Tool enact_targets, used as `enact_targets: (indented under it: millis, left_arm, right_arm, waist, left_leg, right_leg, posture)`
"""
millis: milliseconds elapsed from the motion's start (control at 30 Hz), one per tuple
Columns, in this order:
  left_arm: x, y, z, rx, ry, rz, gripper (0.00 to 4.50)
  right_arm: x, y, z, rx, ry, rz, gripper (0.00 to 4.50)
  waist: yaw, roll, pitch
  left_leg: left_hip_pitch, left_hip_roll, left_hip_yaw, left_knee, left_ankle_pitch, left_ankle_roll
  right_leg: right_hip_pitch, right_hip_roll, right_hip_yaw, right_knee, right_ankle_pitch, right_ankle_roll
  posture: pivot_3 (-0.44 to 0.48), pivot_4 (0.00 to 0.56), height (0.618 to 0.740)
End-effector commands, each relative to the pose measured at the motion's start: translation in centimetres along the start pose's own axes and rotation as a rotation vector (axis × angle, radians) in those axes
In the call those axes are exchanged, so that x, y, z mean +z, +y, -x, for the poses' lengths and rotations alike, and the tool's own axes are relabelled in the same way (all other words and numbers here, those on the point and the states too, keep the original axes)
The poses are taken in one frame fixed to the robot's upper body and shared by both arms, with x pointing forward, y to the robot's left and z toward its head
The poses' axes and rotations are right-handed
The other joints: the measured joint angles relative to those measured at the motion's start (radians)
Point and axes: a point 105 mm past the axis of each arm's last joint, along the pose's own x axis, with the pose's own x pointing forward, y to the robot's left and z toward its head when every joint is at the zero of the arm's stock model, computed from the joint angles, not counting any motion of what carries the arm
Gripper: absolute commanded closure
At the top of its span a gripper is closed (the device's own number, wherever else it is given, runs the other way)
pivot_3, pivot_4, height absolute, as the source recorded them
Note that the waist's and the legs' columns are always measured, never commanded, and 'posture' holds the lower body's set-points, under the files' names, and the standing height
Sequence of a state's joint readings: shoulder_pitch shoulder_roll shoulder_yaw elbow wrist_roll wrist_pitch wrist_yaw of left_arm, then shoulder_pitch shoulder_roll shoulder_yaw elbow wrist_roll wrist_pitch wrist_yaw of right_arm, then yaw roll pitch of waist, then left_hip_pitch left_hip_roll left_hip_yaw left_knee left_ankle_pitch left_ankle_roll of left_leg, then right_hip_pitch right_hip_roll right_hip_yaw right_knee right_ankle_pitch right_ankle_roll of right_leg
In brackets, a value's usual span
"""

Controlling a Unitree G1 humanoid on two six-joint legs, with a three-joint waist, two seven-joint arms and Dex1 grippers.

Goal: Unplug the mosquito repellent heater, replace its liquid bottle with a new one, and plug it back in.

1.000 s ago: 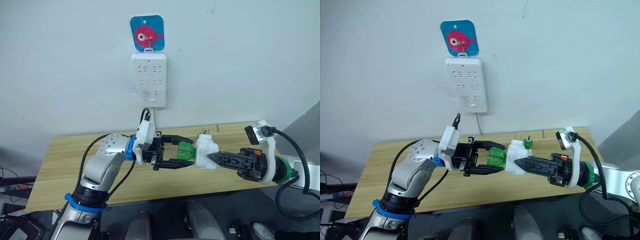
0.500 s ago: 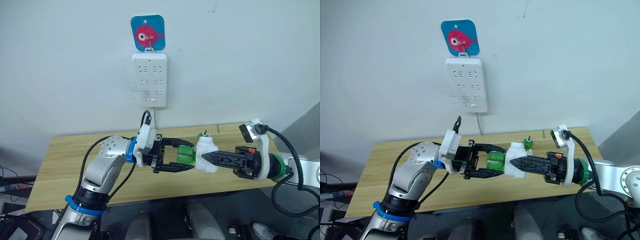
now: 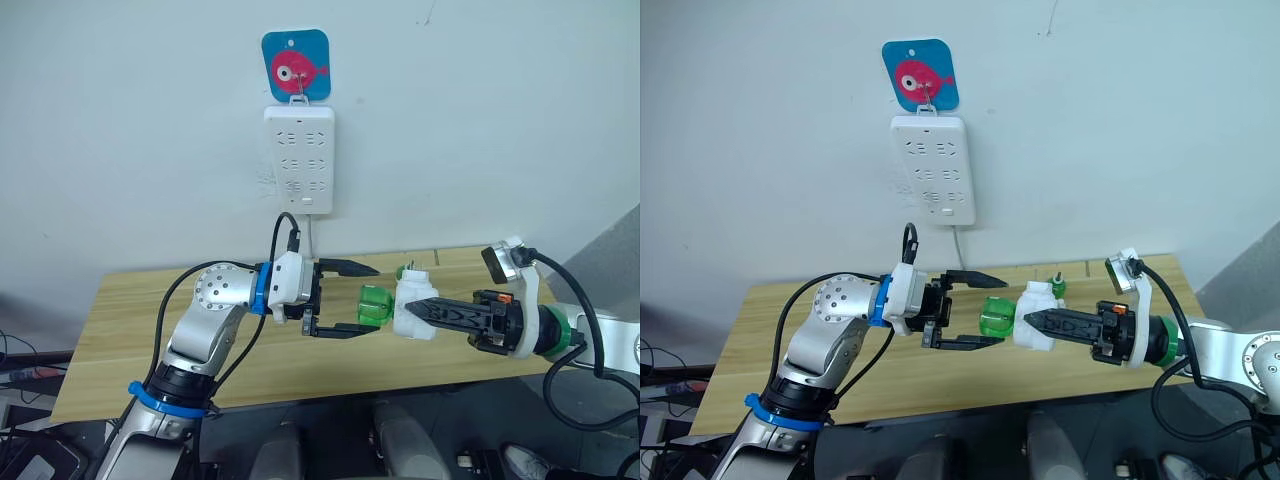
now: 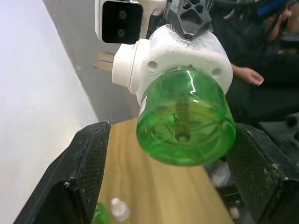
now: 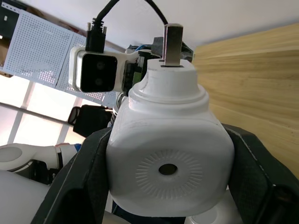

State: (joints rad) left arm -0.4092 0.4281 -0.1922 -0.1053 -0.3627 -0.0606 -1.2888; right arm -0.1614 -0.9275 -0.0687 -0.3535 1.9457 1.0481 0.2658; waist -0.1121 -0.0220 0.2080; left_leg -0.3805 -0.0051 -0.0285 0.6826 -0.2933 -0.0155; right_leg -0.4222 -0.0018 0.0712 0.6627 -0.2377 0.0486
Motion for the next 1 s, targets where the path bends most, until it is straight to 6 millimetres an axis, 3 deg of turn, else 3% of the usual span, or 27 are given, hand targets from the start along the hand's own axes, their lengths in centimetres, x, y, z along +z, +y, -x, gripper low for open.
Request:
enact_targets:
  millis: [33,300,533,767,900,1000]
  left_arm:
    - [0.7,0.1,-0.6,0.002,-0.026,-0.053,0.64]
    - [0.5,-0.7,-1.2,-0.052,-0.044,-0.025,0.64]
    - [0.2,-0.8,-1.7,-0.075,-0.033,0.016,2.23]
    - [0.4,-0.5,-1.6,-0.078,-0.033,0.008,2.23]
    - [0.4,-0.1,-1.6,-0.048,-0.035,0.002,2.23]
    - [0.3,0.0,-1.4,-0.029,-0.035,0.019,2.23]
  right_arm:
    - [0.1,0.7,0.0,0.027,-0.003,0.006,1.52]
    - [0.0,0.6,-0.1,0.012,0.011,0.008,1.52]
    - [-0.2,0.6,-0.2,0.004,0.015,0.009,1.52]
    - [-0.3,1.0,-0.1,0.008,0.019,0.028,1.52]
    - [-0.4,0.2,1.2,-0.096,0.033,0.031,0.14]
    - [-0.8,-0.7,2.7,-0.193,0.072,0.051,0.00]
  waist:
    - [0.000,0.000,0.000]
    - [0.000,0.000,0.000]
    - [0.000,0.000,0.000]
    - [0.000,0.000,0.000]
    - [0.000,0.000,0.000]
    - [0.002,0.000,0.000]
  left_leg:
    - [0.000,0.000,0.000,0.000,0.000,0.000]
    - [0.000,0.000,0.000,0.000,0.000,0.000]
    - [0.000,0.000,0.000,0.000,0.000,0.000]
    - [0.000,0.000,0.000,0.000,0.000,0.000]
    - [0.000,0.000,-0.001,0.000,0.000,0.000]
    - [0.000,0.000,0.000,0.000,0.000,0.000]
  right_leg:
    - [0.000,0.000,0.000,0.000,0.000,0.000]
    - [0.000,0.000,0.000,0.000,0.000,0.000]
    - [0.000,0.000,0.000,0.000,0.000,0.001]
    - [0.000,0.000,0.000,0.000,0.000,0.001]
    - [0.000,0.000,0.000,0.000,0.000,0.001]
    - [0.000,0.000,0.000,0.000,0.000,0.001]
  posture:
    - [-0.171,0.151,0.733]
    - [-0.171,0.151,0.733]
    - [-0.176,0.153,0.733]
    - [-0.176,0.153,0.733]
    - [-0.174,0.148,0.733]
    - [-0.174,0.148,0.733]
